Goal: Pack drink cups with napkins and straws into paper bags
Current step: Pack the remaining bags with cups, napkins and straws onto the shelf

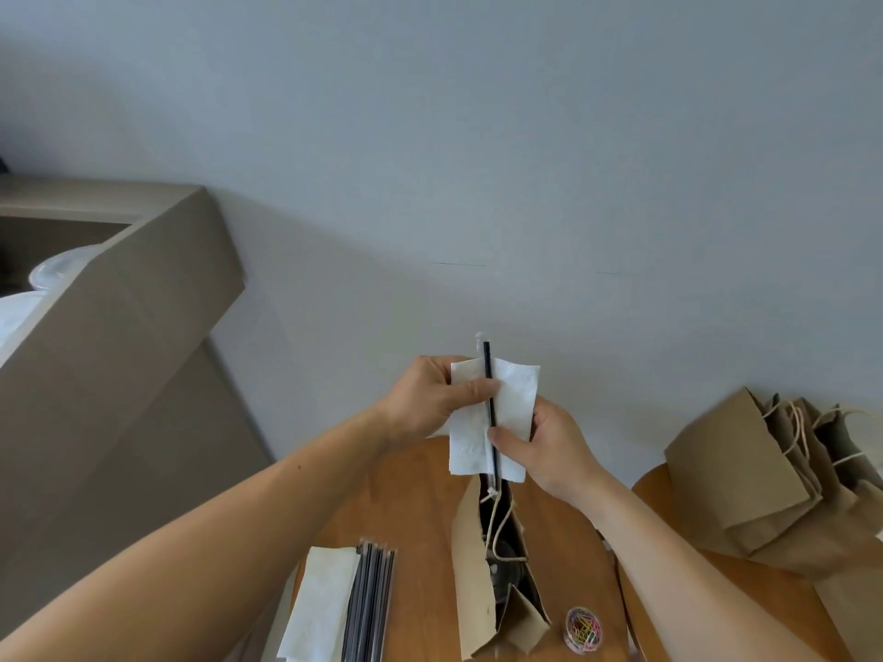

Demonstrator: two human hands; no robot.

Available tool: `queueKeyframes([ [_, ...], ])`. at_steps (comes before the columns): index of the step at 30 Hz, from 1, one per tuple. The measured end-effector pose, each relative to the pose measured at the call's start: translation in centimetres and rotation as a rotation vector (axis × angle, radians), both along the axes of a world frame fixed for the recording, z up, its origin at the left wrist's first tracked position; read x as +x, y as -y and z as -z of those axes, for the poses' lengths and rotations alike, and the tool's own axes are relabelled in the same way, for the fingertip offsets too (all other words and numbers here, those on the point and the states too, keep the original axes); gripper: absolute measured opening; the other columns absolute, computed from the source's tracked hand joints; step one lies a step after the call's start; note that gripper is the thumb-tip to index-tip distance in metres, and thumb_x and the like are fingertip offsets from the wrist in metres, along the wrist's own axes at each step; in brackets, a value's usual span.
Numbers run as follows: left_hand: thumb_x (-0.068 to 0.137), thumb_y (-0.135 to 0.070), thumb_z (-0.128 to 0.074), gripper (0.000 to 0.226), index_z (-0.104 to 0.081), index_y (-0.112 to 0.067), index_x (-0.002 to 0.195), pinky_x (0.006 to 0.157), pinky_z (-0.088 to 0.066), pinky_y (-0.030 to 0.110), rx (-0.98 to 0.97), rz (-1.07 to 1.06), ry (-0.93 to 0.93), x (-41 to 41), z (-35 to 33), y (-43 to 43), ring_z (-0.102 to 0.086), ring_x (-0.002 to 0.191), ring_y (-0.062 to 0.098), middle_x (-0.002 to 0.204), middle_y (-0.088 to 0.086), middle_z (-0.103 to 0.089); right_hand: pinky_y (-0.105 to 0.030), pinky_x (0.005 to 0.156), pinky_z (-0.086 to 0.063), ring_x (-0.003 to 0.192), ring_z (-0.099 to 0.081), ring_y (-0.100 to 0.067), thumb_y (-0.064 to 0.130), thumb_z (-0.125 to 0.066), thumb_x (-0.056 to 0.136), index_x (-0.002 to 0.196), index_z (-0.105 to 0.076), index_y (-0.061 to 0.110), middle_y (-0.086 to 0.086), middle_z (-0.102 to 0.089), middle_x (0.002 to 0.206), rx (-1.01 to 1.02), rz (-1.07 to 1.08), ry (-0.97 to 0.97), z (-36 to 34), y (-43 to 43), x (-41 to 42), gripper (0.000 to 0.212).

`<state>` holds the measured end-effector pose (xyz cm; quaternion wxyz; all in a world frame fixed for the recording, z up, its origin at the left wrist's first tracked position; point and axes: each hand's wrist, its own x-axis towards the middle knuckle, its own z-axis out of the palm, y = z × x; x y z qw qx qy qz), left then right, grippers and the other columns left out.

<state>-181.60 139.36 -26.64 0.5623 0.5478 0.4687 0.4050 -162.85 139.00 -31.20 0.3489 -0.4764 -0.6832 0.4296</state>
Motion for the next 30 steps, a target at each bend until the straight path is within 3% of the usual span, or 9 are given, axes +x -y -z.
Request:
queueKeyframes([
  [4,0.092,-0.018,-0.069,0.014,-0.072,-0.009,0.102,0.081,-0.058,0.037,0.037,-0.028,-0.054,-0.4,0.2,-0.4,-0.071,0.091,0.024,0.099,0.008,-0.074,-0.033,0.078,-0.059,0.09,-0.069,-0.006,0.017,-0.073,0.087,0.098,-0.062,0.039,0.014,-0.073,0.096,0.024,-0.023,0.001,0.3,-0.4,0.0,0.027],
  [9,0.095,-0.014,-0.063,0.035,-0.06,-0.012,0.129,0.065,-0.053,0.021,-0.006,-0.192,-0.205,-0.6,4.0,-0.1,-0.065,0.07,0.006,0.09,0.007,-0.066,-0.014,0.063,-0.052,0.083,-0.066,0.001,0.017,-0.07,0.089,0.092,-0.06,0.037,0.018,-0.07,0.088,0.048,0.15,0.034,1.1,-2.1,1.0,0.022],
  [11,0.094,-0.017,-0.063,0.044,-0.053,-0.015,0.136,0.064,-0.053,0.015,-0.159,-0.109,-0.43,-0.5,7.9,1.2,-0.064,0.077,0.003,0.102,-0.001,-0.066,-0.019,0.063,-0.053,0.082,-0.066,-0.004,0.016,-0.067,0.089,0.091,-0.06,0.033,0.015,-0.069,0.088,0.037,0.243,0.044,2.0,-2.9,1.5,0.018],
  [13,0.088,-0.023,-0.069,0.059,-0.045,-0.018,0.142,0.071,-0.058,0.02,-0.399,0.112,-0.591,-0.1,12.1,3.0,-0.066,0.091,0.009,0.117,0.001,-0.063,-0.015,0.061,-0.049,0.081,-0.064,-0.003,0.017,-0.065,0.091,0.093,-0.058,0.029,0.018,-0.065,0.088,0.024,0.307,0.061,3.1,-3.3,1.5,0.014],
  [16,0.076,-0.039,-0.079,0.087,-0.036,-0.015,0.147,0.073,-0.06,0.027,-0.622,0.314,-0.674,1.5,16.4,4.8,-0.068,0.089,0.017,0.109,0.007,-0.065,-0.007,0.053,-0.045,0.08,-0.058,0.004,0.018,-0.063,0.093,0.102,-0.055,0.026,0.021,-0.06,0.089,0.005,0.357,0.074,5.1,-3.3,0.7,0.015],
  [20,0.073,-0.061,-0.069,0.068,-0.052,-0.017,0.122,0.078,-0.06,0.034,-0.583,0.185,-0.811,4.4,18.8,5.4,-0.067,0.086,0.018,0.098,0.002,-0.065,-0.005,0.05,-0.043,0.076,-0.057,0.001,0.018,-0.06,0.094,0.113,-0.057,0.016,0.006,-0.061,0.097,-0.057,0.375,0.16,8.0,-2.4,-1.0,0.019],
  [23,0.089,-0.048,-0.056,0.036,-0.064,-0.014,0.095,0.077,-0.062,0.036,-0.528,0.057,-0.783,4.9,19.3,5.5,-0.072,0.077,0.02,0.083,0.004,-0.069,-0.011,0.057,-0.045,0.086,-0.064,-0.014,0.021,-0.06,0.095,0.118,-0.055,0.015,0.004,-0.061,0.101,-0.103,0.317,0.263,9.3,-1.2,-2.0,0.025],
  [26,0.095,-0.036,-0.05,0.032,-0.067,-0.011,0.084,0.073,-0.062,0.032,-0.606,-0.008,-0.703,3.7,19.3,5.8,-0.072,0.062,0.015,0.066,0.001,-0.072,-0.006,0.048,-0.037,0.087,-0.062,-0.014,0.021,-0.061,0.094,0.121,-0.055,0.016,0.006,-0.06,0.103,-0.137,0.205,0.406,10.2,0.1,-1.5,0.028],
  [30,0.1,-0.032,-0.043,0.038,-0.067,-0.007,0.085,0.051,-0.052,0.022,-0.687,-0.12,-0.566,2.2,19.3,6.1,-0.067,0.047,0.011,0.058,0.001,-0.071,-0.014,0.073,-0.05,0.11,-0.063,-0.02,0.026,-0.06,0.096,0.132,-0.049,0.02,0.001,-0.06,0.126,-0.189,0.037,0.618,10.5,1.2,1.0,0.038],
])
